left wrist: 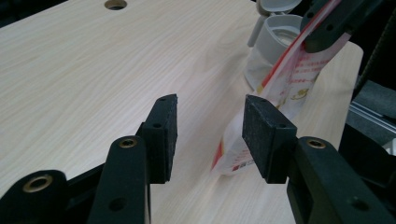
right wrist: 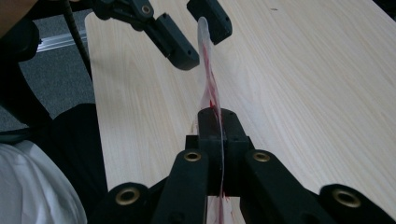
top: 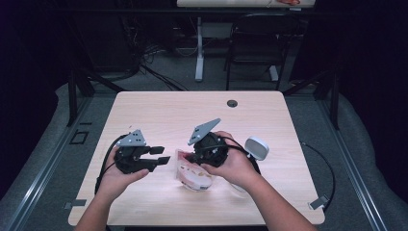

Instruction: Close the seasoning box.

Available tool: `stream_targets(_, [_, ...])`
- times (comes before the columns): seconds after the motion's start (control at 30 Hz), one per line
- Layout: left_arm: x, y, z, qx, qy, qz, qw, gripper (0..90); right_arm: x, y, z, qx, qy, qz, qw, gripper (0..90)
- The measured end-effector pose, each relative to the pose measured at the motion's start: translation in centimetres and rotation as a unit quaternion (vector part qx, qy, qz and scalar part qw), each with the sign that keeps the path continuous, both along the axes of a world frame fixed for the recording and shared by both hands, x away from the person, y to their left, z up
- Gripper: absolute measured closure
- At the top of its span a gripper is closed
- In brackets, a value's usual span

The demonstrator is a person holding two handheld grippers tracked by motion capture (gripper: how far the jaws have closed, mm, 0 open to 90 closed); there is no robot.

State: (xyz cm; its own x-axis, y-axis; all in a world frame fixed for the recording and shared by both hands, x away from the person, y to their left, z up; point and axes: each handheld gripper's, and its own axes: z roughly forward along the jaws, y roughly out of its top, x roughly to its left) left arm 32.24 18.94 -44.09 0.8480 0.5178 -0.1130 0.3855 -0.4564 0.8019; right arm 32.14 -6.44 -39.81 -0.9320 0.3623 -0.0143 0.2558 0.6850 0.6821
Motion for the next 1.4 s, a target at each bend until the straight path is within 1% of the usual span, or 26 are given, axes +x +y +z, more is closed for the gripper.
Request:
stream_targets(0.07, [0.0, -0.1, 0.0, 0.000, 0.000, -0.004, 1.0000, 54.9, 0.0, -0.1, 0.1, -0.001, -0.001, 0.001, 1.0000, 89.8])
stream_targets(0.13, [0.0, -0.4, -0.3, -0.008, 0.000, -0.017, 0.9998, 54.4, -0.1, -0.4, 0.4, 0.002, 0.000, 0.001, 1.0000, 89.9])
stream_targets(0.17, [0.0, -0.4, -0.3, -0.008, 0.000, -0.017, 0.9998, 54.1, -0.1, -0.4, 0.4, 0.002, 0.000, 0.001, 1.0000, 89.9])
stream_targets(0.2, [0.0, -0.5, -0.5, -0.017, 0.004, -0.027, 0.9995, 53.9, -0.2, -0.5, 0.6, 0.000, 0.001, 0.004, 1.0000, 89.9])
stream_targets(0.23, [0.1, -0.5, -0.5, -0.021, 0.005, -0.033, 0.9992, 53.6, -0.2, -0.6, 0.6, 0.001, 0.002, 0.004, 1.0000, 89.9])
stream_targets(0.37, [0.1, -0.7, -0.8, -0.033, 0.012, -0.047, 0.9983, 52.2, -0.2, -0.9, 0.9, 0.000, 0.005, 0.012, 0.9999, 89.9])
stream_targets(0.43, [0.2, -0.8, -1.0, -0.038, 0.013, -0.054, 0.9977, 51.4, -0.2, -0.9, 1.0, 0.004, 0.005, 0.011, 0.9999, 89.8])
stream_targets(0.5, [0.2, -0.9, -1.1, -0.034, 0.011, -0.057, 0.9977, 51.1, -0.2, -1.0, 1.1, 0.003, 0.004, 0.013, 0.9999, 89.8])
stream_targets(0.53, [0.2, -1.0, -1.1, -0.034, 0.011, -0.059, 0.9976, 51.1, -0.2, -1.0, 1.1, 0.007, 0.004, 0.012, 0.9999, 89.8])
stream_targets(0.63, [0.1, -1.2, -1.2, -0.036, 0.007, -0.072, 0.9968, 51.1, -0.2, -1.1, 1.3, 0.003, 0.003, 0.018, 0.9998, 89.8])
stream_targets(0.8, [-0.2, -1.8, -1.3, -0.035, 0.004, -0.091, 0.9953, 50.1, -0.2, -1.1, 1.4, 0.009, 0.005, 0.023, 0.9997, 89.8])
stream_targets(0.87, [-0.2, -1.9, -1.5, -0.039, 0.003, -0.099, 0.9944, 49.2, -0.1, -1.2, 1.5, 0.013, 0.007, 0.024, 0.9996, 89.8])
stream_targets(0.93, [-0.1, -2.1, -1.7, -0.047, 0.009, -0.105, 0.9933, 48.2, -0.1, -1.2, 1.5, 0.015, 0.008, 0.026, 0.9995, 89.8])
stream_targets(1.0, [-0.1, -2.2, -1.8, -0.049, 0.009, -0.108, 0.9929, 47.5, -0.1, -1.1, 1.6, 0.018, 0.009, 0.029, 0.9994, 89.8])
stream_targets(1.07, [-0.1, -2.3, -1.9, -0.048, 0.010, -0.110, 0.9928, 47.4, -0.1, -1.1, 1.7, 0.015, 0.008, 0.032, 0.9993, 89.8])
stream_targets(1.13, [-0.1, -2.6, -2.1, -0.042, 0.010, -0.115, 0.9925, 47.4, -0.2, -0.9, 2.0, 0.020, 0.006, 0.033, 0.9992, 89.8])
stream_targets(1.2, [-0.1, -2.8, -2.2, -0.040, 0.009, -0.118, 0.9922, 47.5, -0.2, -0.9, 2.2, 0.018, 0.004, 0.036, 0.9992, 89.8])
stream_targets(1.3, [-0.3, -3.2, -2.5, -0.035, 0.011, -0.128, 0.9912, 47.5, -0.3, -0.8, 2.6, 0.021, 0.001, 0.040, 0.9990, 89.8])
stream_targets(1.4, [-0.3, -3.5, -2.8, -0.036, 0.012, -0.133, 0.9903, 46.7, -0.4, -0.7, 2.8, 0.022, -0.001, 0.044, 0.9988, 89.8])
